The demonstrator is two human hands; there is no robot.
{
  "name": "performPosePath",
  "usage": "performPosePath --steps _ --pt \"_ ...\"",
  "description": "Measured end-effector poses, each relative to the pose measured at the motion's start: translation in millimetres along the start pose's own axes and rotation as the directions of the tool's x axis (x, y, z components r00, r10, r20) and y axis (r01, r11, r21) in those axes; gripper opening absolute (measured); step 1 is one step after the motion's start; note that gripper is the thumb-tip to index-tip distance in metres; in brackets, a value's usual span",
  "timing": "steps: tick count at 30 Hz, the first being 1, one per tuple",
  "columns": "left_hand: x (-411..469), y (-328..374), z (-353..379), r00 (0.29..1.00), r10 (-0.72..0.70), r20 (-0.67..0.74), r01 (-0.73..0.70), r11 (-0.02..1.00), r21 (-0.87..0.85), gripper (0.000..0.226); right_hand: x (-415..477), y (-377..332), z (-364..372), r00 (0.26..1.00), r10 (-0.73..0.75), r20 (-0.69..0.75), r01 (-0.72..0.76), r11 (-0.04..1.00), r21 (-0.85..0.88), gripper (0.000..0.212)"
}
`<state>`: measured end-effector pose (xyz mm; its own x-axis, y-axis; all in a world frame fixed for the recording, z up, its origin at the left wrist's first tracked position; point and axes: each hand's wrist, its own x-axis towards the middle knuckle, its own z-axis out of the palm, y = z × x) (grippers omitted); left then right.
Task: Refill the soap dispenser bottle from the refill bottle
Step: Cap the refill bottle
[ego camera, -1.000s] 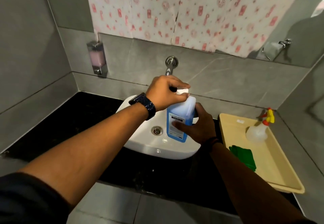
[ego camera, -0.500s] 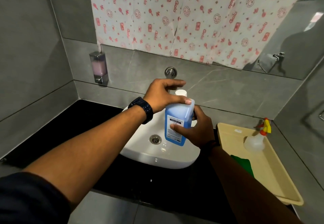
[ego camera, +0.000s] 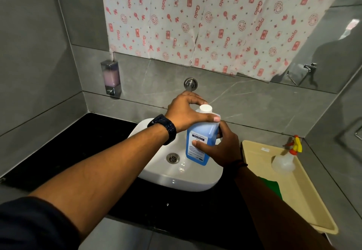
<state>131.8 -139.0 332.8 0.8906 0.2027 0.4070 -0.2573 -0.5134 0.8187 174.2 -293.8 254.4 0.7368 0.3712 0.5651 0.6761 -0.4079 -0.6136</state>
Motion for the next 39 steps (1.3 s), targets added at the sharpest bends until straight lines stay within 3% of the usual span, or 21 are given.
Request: performPosePath --steps 3,7,12,20,26,28,30,31,34,37,39 --pt "3.2 1.1 0.4 0.999 0.003 0.035 -0.002 1.000 -0.010 0.033 -0.5 -0.5 1.8 1.000 0.010 0.021 -0.010 1.000 -0.010 0.062" --pt "1.2 -4.7 -5.6 0.998 -0.057 -0.008 0.057 0.998 -0.025 0.047 -1.5 0.0 0.7 1.000 -0.002 0.023 0.002 1.000 -0.021 0.063" --pt "-3.9 -11.4 -2.5 0.994 -0.082 -0.072 0.077 0.995 -0.067 0.047 -3.8 -1.6 2.5 0.998 0.041 0.043 -0.041 0.999 -0.010 0.056" --pt "2.7 1.2 -16.7 0.997 0.001 0.081 0.016 0.979 -0.204 0.043 4.5 -8.6 -3.4 0.995 -0.011 0.097 -0.006 0.984 0.179 0.055" --pt "2.6 -4.5 -13.8 0.995 0.011 0.096 0.013 0.970 -0.243 0.037 8.6 -3.1 -8.6 0.991 0.002 0.133 -0.030 0.978 0.206 0.050" --pt "3.5 -19.4 -11.6 0.994 0.006 0.107 0.013 0.984 -0.178 0.058 12.4 -0.4 -13.3 0.993 0.010 0.118 -0.039 0.970 0.241 0.048" --pt "2.0 -38.3 -6.2 0.971 -0.033 0.237 0.054 0.995 -0.086 0.084 17.4 2.5 -19.2 0.996 0.031 0.089 -0.058 0.950 0.308 0.049" --pt "0.2 -45.4 -2.0 0.944 -0.059 0.324 0.084 0.994 -0.064 0.086 19.9 3.9 -21.8 0.996 0.055 0.075 -0.078 0.935 0.346 0.050" --pt "1.4 -57.4 13.4 0.897 -0.111 0.427 0.106 0.994 0.035 0.069 26.9 7.5 -26.9 0.987 0.151 0.062 -0.162 0.872 0.461 0.051" --pt "15.7 -63.9 25.6 0.934 -0.071 0.350 0.035 0.994 0.108 0.057 30.2 11.9 -28.9 0.964 0.263 0.028 -0.240 0.826 0.510 0.041" --pt "26.4 -69.2 33.4 0.956 -0.015 0.292 -0.032 0.988 0.154 0.061 33.4 18.1 -29.2 0.954 0.300 0.006 -0.273 0.859 0.434 0.035"
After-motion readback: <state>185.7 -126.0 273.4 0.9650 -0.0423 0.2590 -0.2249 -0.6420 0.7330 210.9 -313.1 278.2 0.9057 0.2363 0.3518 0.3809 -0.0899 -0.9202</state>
